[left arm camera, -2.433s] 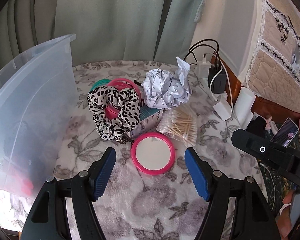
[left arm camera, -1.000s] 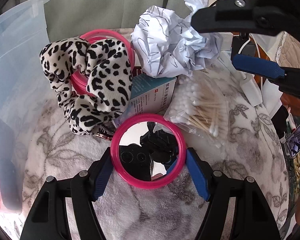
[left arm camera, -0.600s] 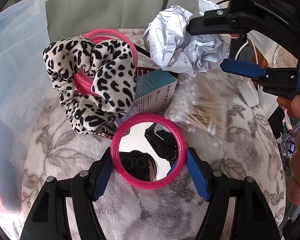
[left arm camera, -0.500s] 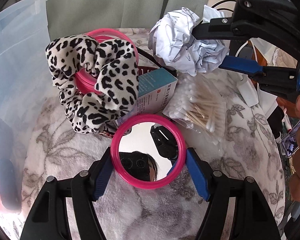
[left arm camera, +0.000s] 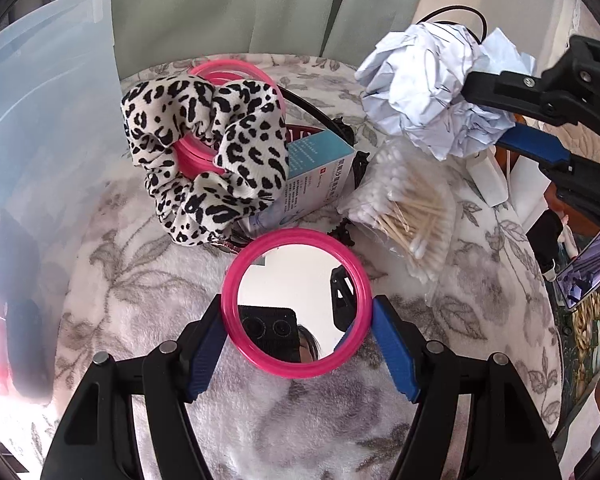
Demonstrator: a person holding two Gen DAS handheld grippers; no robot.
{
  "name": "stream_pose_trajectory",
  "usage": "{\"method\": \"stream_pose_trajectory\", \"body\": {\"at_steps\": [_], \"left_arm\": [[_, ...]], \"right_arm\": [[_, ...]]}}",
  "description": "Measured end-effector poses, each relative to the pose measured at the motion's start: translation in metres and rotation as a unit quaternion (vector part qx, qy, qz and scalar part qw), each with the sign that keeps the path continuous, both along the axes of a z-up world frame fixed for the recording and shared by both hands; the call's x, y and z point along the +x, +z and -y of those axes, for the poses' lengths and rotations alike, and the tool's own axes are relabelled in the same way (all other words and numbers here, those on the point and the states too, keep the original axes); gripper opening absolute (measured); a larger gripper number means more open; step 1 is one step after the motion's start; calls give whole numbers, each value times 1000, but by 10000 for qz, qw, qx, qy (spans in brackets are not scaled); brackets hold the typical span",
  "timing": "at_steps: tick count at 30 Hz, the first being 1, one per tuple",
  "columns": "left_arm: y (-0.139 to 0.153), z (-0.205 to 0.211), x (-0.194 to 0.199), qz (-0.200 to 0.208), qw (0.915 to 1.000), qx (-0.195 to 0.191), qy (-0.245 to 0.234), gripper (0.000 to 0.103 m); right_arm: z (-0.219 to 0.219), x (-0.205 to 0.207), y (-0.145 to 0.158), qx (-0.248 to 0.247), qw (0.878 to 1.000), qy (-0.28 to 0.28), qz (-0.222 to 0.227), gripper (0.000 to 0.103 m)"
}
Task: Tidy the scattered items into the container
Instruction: 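Close the left tool on the pink mirror while the right tool grasps the crumpled paper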
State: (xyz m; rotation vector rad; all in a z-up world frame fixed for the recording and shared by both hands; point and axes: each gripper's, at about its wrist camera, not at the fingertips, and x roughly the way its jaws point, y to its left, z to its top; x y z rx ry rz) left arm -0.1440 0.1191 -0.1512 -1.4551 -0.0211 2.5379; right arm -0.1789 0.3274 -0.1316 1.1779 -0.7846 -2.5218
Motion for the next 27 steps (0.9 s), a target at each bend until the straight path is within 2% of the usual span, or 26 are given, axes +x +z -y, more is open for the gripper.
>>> {"method": "stream_pose_trajectory", "body": {"at_steps": [9, 14, 17, 20, 27], "left_arm": [[27, 22, 13, -365, 9993, 76, -94, 72], [62, -1, 72, -617, 9980, 146, -45, 72], [63, 0, 72, -788, 9967, 208, -20, 72], [59, -12, 47, -946, 9951, 274, -5, 72], [76, 2, 54, -1245, 9913, 422, 70, 72]], "right_arm": [[-18, 39, 12, -99, 9992, -373, -42, 30], [-21, 60, 28, -98, 9986, -480, -200, 30], [-16, 71, 43, -64, 9982, -471, -377, 30], [-12, 82, 60, -22, 9974, -447, -573, 30], [1, 106, 87, 28, 9952, -419, -888, 30]]}}
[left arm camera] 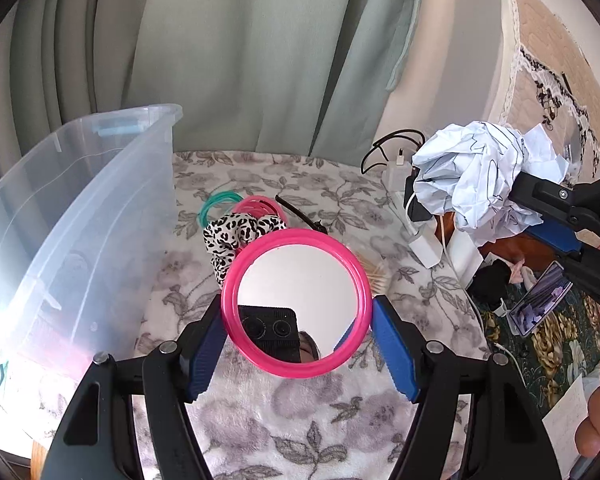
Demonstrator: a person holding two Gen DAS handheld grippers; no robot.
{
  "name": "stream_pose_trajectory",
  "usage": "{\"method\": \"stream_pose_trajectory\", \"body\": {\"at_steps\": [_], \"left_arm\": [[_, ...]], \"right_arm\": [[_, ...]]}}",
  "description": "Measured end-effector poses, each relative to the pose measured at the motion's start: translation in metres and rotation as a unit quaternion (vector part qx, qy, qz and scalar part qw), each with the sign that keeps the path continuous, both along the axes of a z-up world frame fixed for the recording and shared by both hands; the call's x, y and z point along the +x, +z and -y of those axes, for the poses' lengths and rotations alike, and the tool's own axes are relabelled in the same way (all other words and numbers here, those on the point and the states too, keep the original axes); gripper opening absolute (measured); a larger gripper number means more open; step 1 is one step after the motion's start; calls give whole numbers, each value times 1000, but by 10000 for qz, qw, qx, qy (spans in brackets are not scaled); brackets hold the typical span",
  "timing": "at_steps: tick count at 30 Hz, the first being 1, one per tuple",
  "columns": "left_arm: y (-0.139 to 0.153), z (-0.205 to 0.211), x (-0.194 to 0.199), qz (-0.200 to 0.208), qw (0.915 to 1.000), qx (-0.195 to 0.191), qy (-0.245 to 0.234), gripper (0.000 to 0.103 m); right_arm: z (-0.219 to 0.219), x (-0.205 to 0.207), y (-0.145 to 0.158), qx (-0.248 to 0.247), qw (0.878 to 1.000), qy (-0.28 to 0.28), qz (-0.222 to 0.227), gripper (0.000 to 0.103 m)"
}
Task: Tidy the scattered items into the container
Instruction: 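Lift the pink mirror with the left tool while the right tool lifts the paper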
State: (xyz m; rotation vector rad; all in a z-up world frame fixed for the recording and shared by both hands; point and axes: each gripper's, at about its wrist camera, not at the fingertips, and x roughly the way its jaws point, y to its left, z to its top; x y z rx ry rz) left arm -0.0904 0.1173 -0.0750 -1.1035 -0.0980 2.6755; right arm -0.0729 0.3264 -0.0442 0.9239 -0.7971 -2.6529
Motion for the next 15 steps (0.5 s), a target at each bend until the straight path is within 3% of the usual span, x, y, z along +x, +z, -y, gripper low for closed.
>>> {"method": "stream_pose_trajectory", "body": {"at_steps": [15], "left_arm": [[28, 29, 18, -360, 9984, 362, 242, 72]], "right_arm": [[14, 28, 31, 105, 9989, -248, -393, 30]]}}
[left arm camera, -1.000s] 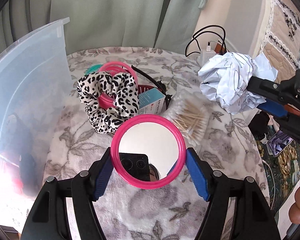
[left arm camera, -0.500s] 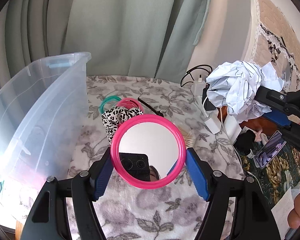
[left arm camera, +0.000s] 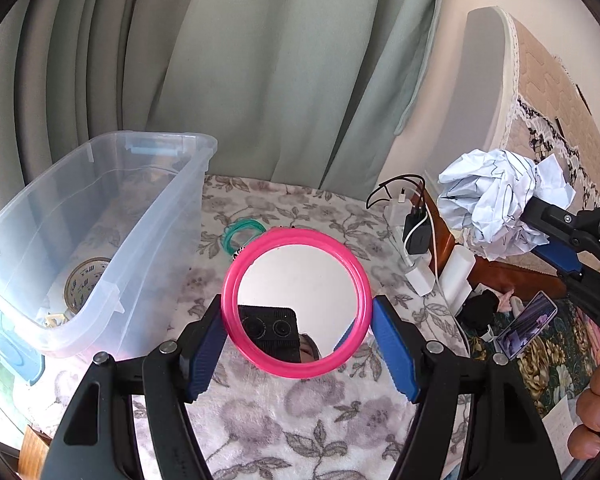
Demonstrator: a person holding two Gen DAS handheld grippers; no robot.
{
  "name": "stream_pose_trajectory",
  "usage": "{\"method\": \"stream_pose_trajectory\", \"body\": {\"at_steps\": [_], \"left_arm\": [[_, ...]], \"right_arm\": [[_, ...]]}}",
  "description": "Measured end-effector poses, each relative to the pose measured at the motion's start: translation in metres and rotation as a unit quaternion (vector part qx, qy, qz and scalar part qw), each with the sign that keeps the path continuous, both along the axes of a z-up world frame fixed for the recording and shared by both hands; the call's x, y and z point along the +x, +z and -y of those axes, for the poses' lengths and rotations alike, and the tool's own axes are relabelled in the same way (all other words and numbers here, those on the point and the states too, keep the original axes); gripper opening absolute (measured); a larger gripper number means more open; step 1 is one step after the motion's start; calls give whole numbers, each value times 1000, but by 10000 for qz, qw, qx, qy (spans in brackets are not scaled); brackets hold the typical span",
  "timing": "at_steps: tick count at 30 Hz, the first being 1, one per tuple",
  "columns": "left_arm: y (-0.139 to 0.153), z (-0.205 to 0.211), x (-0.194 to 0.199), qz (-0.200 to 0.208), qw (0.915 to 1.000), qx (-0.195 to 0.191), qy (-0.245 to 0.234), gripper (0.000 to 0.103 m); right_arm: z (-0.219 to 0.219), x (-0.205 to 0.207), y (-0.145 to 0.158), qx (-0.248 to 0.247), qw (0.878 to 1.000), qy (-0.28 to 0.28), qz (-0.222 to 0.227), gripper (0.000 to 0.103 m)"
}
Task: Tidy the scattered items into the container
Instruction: 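Lift the pink mirror with the left tool while the right tool lifts the paper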
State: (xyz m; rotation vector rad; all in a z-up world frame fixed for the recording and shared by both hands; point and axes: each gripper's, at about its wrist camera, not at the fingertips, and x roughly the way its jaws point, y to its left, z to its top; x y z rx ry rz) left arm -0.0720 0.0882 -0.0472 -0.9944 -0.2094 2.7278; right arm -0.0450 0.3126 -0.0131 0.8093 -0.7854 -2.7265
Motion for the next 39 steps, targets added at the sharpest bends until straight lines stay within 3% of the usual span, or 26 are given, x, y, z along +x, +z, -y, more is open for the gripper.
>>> {"method": "stream_pose_trajectory", "body": {"at_steps": [19, 28, 39], "left_arm": [[9, 30, 7, -170, 9987, 440, 169, 72], [25, 53, 13, -526, 9957, 730, 197, 72], [44, 105, 17, -945, 9883, 974, 696, 72]], "right_arm": [[31, 14, 22, 280, 9994, 41, -223, 30], [55, 10, 24, 403, 9986, 257, -230, 30], [101, -6, 28, 621, 9951, 730, -227, 30]]}}
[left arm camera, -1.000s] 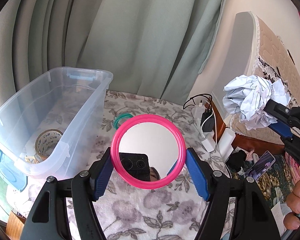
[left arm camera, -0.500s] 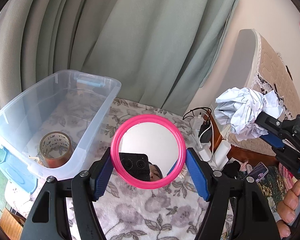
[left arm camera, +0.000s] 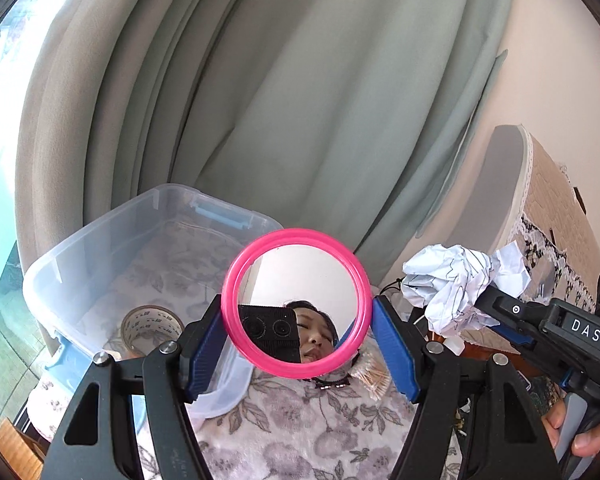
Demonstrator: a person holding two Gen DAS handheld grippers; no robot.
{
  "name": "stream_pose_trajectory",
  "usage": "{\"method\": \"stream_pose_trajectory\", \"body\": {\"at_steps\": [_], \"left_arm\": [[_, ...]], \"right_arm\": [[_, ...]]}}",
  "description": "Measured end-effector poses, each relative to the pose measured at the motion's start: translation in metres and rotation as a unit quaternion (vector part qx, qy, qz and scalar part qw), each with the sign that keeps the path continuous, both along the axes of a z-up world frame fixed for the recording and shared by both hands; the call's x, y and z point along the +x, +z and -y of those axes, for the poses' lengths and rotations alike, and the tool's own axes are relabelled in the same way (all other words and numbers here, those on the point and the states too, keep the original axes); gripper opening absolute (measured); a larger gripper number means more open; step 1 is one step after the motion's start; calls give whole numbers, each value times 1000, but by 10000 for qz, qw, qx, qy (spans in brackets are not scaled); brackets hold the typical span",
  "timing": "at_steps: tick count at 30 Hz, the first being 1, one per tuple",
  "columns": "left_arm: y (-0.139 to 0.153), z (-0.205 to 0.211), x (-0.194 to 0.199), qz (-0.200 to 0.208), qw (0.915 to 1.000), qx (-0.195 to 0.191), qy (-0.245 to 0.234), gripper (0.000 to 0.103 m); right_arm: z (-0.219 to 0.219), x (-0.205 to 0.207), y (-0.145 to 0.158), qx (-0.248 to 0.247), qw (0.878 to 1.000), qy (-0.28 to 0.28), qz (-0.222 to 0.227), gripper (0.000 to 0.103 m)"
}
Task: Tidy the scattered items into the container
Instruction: 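Lift the pink mirror with the left tool while the right tool lifts the paper, then carry the mirror and crumpled paper over the clear box with both tools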
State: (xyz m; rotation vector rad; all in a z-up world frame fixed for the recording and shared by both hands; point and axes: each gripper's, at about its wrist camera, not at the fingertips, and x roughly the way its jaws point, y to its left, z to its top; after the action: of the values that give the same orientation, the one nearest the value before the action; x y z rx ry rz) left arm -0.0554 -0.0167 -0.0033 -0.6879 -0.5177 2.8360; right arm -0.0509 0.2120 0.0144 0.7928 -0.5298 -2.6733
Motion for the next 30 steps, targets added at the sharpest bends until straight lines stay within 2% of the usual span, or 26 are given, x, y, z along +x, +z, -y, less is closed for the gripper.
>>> {"method": "stream_pose_trajectory", "body": {"at_steps": [6, 15, 26, 30], "left_arm": [[-2, 39, -2, 5, 9988, 170, 466, 72], [-16, 95, -11, 178, 9924, 372, 1163, 72], [-43, 114, -28, 540, 9894, 551, 1234, 72], [-45, 115, -31, 516, 9899, 454, 1242, 72]], "right_arm": [[39, -16, 3, 128, 9989, 443, -15, 30], [102, -39, -7, 313, 9927, 1160, 108, 30], [145, -63, -37, 554, 9838, 1640, 475, 30], [150, -74, -49, 556, 9825, 1676, 595, 30]]}}
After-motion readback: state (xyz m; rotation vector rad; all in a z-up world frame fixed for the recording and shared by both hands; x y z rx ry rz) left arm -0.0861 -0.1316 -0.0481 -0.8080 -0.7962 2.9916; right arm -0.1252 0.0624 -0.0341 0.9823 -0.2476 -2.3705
